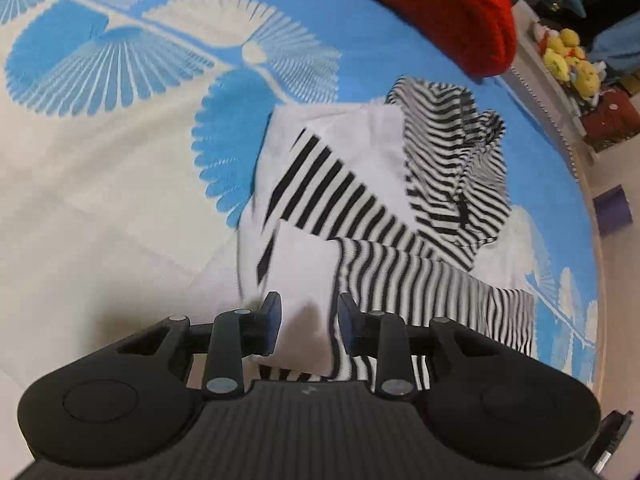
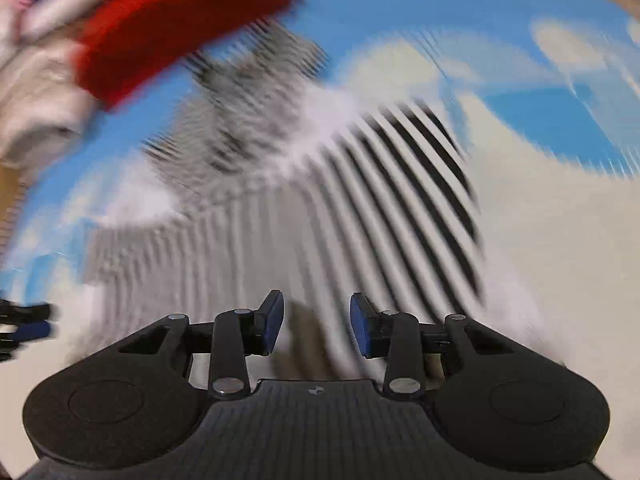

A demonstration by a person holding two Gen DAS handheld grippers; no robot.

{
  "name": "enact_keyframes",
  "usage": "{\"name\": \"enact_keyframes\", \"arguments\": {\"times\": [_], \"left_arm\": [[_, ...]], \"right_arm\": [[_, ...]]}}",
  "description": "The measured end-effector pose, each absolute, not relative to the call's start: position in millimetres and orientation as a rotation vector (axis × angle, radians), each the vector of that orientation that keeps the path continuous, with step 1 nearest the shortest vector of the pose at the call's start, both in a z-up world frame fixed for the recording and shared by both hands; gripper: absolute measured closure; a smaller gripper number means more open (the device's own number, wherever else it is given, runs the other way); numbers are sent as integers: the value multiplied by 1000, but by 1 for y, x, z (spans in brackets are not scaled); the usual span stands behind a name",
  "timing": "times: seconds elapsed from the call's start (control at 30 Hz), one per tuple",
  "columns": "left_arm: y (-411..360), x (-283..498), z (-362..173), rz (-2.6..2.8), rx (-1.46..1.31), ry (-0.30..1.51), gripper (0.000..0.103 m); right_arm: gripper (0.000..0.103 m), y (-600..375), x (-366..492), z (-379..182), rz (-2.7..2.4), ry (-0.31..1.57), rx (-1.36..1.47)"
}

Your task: Fold small clothes

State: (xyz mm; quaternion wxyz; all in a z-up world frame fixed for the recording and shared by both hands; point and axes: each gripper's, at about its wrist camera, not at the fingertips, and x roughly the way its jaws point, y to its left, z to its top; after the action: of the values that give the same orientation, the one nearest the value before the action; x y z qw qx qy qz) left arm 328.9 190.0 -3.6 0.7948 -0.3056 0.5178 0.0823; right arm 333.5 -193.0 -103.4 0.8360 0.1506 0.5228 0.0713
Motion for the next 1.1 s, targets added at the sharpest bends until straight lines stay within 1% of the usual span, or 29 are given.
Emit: {"name": "enact_keyframes", "arguments": {"times": [0.03,0.07,0.1,0.13,0.3,0.33,0.37,0.4,0.5,0.6,0.67,0.77,0.8,0.9,0.93,0.97,1.0,1.03,1.07,1.1], "left_arm": [[190,331,-9,182,-658,1129,70],[189,332,-14,192,-656,1151,68],[189,332,-20,210,-648,1171,65],[188,333,-24,228,-635,1186,65],[177,332,-35,229,-544,1214,65],[174,332,-34,223,-525,1212,70],[171,331,-31,222,-495,1199,81],[168,331,-25,228,-449,1179,101],[158,327,4,195,-337,1062,101],[153,319,23,232,-259,976,101],[154,319,17,273,-247,998,101],[164,326,-6,260,-329,1117,100],[164,326,-6,276,-316,1110,100],[157,322,12,263,-281,1007,97],[154,322,14,228,-294,994,93],[152,323,12,197,-309,998,92],[149,325,6,174,-326,1026,88],[146,327,-6,152,-353,1084,82],[145,329,-18,137,-377,1144,78],[143,330,-30,133,-398,1196,77]], "right_arm": [[72,-200,337,-106,151,1113,379],[72,-204,338,-106,149,1121,422],[72,-205,339,-103,151,1127,427],[72,-205,339,-100,156,1124,416],[70,-206,342,-98,143,1124,428],[69,-205,342,-97,141,1124,426],[68,-203,342,-94,140,1119,419],[68,-202,343,-90,143,1107,410],[67,-200,340,-74,162,1046,387],[66,-200,339,-70,152,1022,360],[66,-204,341,-79,106,1059,359],[67,-218,345,-98,5,1133,390],[67,-222,346,-100,-1,1136,414],[67,-223,346,-91,-20,1114,410],[67,-221,345,-87,-24,1096,399],[67,-220,346,-86,-22,1088,382],[67,-219,346,-87,-24,1093,368],[67,-222,347,-91,-36,1107,369],[68,-228,347,-96,-59,1117,388],[69,-232,347,-96,-80,1117,403]]}}
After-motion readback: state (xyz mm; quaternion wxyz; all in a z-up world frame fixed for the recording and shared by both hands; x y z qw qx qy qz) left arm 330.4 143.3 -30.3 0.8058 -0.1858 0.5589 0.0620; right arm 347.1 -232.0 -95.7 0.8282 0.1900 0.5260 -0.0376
